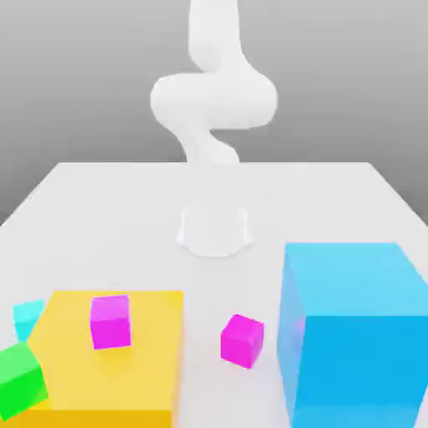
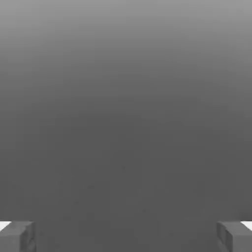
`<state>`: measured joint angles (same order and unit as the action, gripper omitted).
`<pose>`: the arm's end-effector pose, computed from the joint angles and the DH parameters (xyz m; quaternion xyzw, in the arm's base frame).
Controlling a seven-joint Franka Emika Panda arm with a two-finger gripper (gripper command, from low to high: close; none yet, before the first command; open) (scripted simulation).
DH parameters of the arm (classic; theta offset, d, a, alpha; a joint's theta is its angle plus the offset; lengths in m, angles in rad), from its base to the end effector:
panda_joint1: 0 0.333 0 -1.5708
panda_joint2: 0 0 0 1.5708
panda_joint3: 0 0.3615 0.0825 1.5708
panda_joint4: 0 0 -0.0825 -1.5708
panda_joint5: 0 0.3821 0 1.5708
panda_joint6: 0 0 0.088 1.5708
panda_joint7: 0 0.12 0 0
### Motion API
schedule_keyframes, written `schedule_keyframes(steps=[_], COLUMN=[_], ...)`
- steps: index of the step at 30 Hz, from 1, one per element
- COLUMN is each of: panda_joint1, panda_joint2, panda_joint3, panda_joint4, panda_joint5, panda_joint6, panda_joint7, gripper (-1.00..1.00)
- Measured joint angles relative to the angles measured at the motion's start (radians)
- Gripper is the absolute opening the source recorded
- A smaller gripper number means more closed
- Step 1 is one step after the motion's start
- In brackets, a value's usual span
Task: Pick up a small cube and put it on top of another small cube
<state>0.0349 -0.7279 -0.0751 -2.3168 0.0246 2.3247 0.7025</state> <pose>0.3505 -0.0252 0.7025 -0.8675 0.3429 -0.3265 0.1526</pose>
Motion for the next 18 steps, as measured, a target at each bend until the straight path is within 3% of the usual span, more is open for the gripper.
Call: schedule_keyframes(steps=[18], panda_joint1=[0.149], panda_joint2=[0.533], panda_joint3=[-0.507], panda_joint4=[-0.107], panda_joint5=[0.275], panda_joint6=[0.171], panda_joint7=[-0.791], gripper=[0.00])
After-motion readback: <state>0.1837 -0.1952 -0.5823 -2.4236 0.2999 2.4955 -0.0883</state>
